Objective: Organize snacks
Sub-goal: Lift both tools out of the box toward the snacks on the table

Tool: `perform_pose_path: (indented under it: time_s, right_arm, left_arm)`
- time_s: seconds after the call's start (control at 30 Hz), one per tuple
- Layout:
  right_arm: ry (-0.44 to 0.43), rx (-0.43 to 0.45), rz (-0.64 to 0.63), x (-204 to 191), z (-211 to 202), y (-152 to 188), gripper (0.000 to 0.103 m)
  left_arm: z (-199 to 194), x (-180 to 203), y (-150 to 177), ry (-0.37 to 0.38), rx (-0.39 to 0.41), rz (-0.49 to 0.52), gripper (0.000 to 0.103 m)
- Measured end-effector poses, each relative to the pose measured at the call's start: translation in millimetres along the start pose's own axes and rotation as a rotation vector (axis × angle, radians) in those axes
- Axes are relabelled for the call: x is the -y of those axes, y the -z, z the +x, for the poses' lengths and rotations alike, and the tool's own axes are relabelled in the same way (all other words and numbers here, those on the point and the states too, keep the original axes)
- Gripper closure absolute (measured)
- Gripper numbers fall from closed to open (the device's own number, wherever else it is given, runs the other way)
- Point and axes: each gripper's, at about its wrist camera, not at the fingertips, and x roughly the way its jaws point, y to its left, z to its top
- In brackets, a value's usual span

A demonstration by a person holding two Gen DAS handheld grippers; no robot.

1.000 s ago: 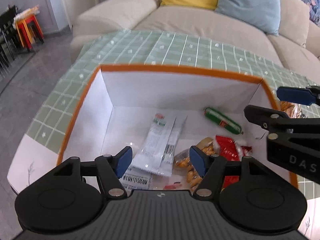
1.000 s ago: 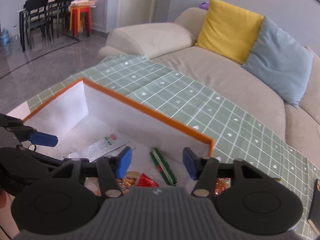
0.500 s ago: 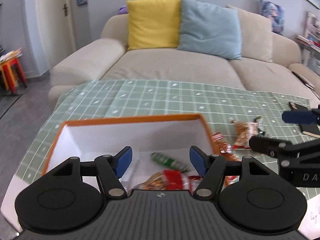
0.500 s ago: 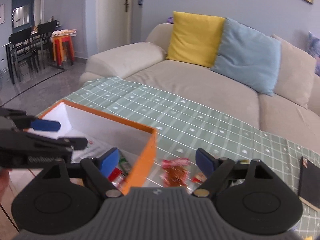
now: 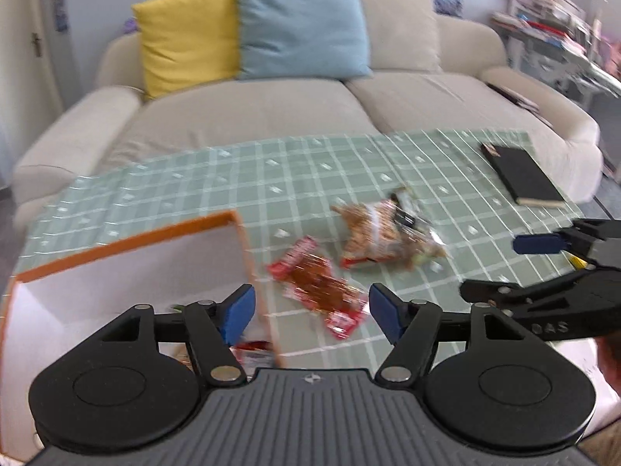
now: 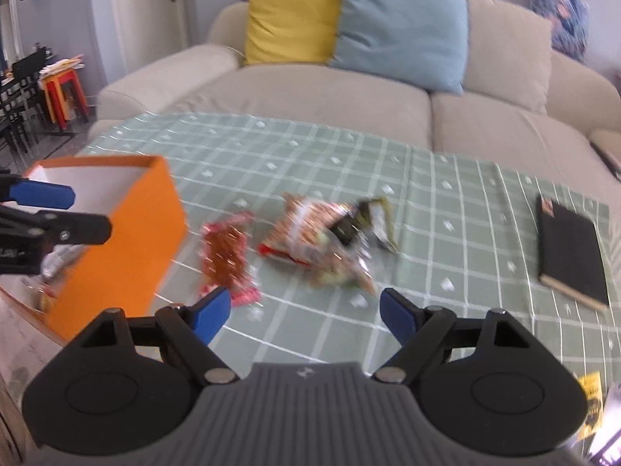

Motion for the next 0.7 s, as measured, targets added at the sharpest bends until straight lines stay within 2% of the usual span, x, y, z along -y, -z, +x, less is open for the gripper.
perform_pose_path:
  time_s: [0.13,0.27,0.43,0.63,0.7]
  right_arm:
    - [0.003,-0.041,0.047,21.5,15.6,11.5,0.021]
    - [-0.024,-0.055,0.068,32.3,28.5,9.0,0.022]
    - [-0.053,-0.044,0.047,36.2,47.5,-5.1,0.022]
    - [-0.042,-0.036,0.005,43.1,77.2,-13.7,0.022]
    - [-0.035,-0.029,-0.011,45.7,86.5,-15.0,0.022]
  left_arm:
    - [17.0,16.7,-1.8,0.052,-0.053,0.036,0.023]
    - [37.4,26.3,-8.2,0.051,-0.110,0.037,0.023]
    - [68.5,24.2,-23.5,0.016,-0.191,-0.056,0.026]
    - [98.3,24.0,-32.9,-0.004,-0.283,-0.110,0.036]
    - [106.4,22.1,-35.2,-0.020,-0.312,-0.154,0.036]
